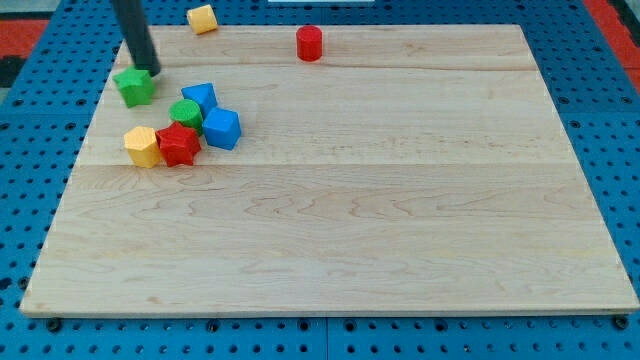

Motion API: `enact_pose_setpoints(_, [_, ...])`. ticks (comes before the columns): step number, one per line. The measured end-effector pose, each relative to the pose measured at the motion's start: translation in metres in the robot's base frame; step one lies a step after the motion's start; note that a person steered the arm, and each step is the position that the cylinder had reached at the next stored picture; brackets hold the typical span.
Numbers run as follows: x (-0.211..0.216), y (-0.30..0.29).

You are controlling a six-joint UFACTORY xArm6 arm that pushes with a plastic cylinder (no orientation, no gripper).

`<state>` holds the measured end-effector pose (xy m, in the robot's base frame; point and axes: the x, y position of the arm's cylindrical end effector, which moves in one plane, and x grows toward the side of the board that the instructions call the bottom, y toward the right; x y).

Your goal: Move the red circle towards the center left

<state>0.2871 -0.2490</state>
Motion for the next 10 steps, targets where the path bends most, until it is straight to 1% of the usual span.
enact_pose_setpoints(1, [0.001, -0.028])
enact_pose_setpoints(2, [0.016, -0.025])
enact_pose_setpoints(3, [0.034, 0.026])
enact_pose_setpoints(4, [0.034, 0.038])
enact_pose_setpoints(5, [0.003, 0.05])
enact_pose_setpoints(6, [-0.022, 0.121])
enact_pose_setpoints(7, [-0.032, 0.14])
enact_pose_setpoints(8, [-0.012, 0.217])
enact_pose_setpoints(9, [-0.027, 0.276])
enact_pose_setpoints(10, [-0.051, 0.252])
